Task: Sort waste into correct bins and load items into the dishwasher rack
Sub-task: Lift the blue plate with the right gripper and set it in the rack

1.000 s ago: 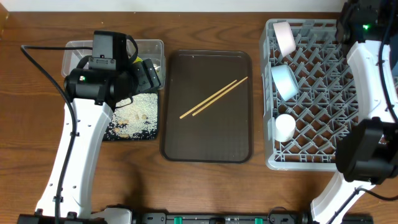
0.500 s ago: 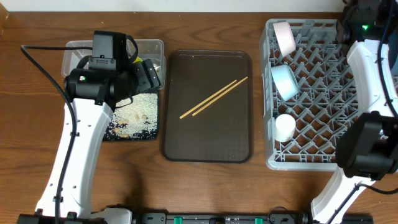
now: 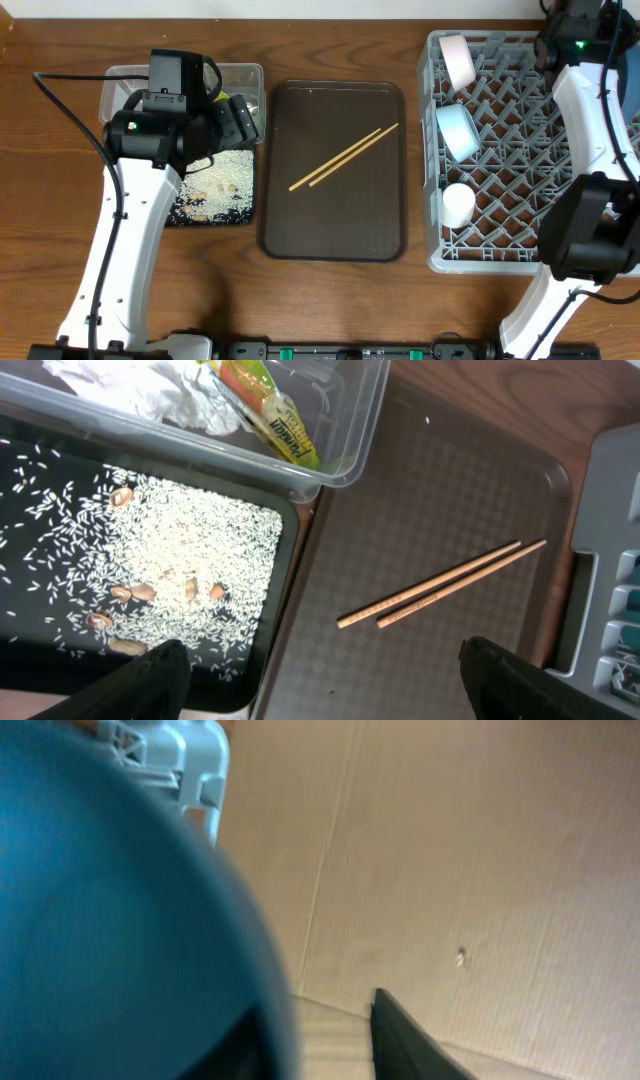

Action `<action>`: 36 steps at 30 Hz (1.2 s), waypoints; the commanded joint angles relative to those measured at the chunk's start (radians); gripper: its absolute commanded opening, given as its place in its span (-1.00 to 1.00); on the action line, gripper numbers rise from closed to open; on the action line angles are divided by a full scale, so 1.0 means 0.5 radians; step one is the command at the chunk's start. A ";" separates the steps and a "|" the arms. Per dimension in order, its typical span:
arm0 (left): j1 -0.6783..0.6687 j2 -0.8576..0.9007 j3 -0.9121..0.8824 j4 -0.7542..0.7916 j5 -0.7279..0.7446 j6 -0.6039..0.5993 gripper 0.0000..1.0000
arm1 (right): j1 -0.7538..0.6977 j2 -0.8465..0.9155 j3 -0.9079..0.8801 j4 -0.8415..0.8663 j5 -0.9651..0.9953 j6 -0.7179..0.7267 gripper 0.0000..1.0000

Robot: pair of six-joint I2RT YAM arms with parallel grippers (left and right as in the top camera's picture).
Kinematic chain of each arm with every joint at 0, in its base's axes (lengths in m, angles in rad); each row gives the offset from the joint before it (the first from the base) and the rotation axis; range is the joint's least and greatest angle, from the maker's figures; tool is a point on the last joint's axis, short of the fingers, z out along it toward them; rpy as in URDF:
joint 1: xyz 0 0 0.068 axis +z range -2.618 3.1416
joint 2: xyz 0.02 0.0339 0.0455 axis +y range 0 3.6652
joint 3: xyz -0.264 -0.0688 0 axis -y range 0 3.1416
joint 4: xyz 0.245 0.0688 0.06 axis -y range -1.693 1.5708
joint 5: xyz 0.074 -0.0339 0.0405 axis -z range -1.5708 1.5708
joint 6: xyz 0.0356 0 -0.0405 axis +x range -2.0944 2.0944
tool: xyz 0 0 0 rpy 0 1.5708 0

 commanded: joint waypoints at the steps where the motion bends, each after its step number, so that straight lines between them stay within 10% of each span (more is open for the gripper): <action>1: 0.008 0.007 -0.006 -0.005 -0.018 0.012 0.77 | 0.099 -0.007 0.009 -0.002 -0.024 0.064 -0.25; 18: 0.008 0.007 -0.005 -0.005 -0.018 0.012 0.77 | 0.204 -0.007 0.009 0.002 -0.114 0.361 0.22; 25: 0.008 0.007 -0.006 -0.005 -0.018 0.012 0.77 | 0.257 -0.043 0.009 0.189 -0.192 0.599 0.98; 36: 0.008 0.007 -0.006 -0.005 -0.018 0.012 0.77 | 0.464 -0.142 0.009 0.129 -0.497 1.167 0.98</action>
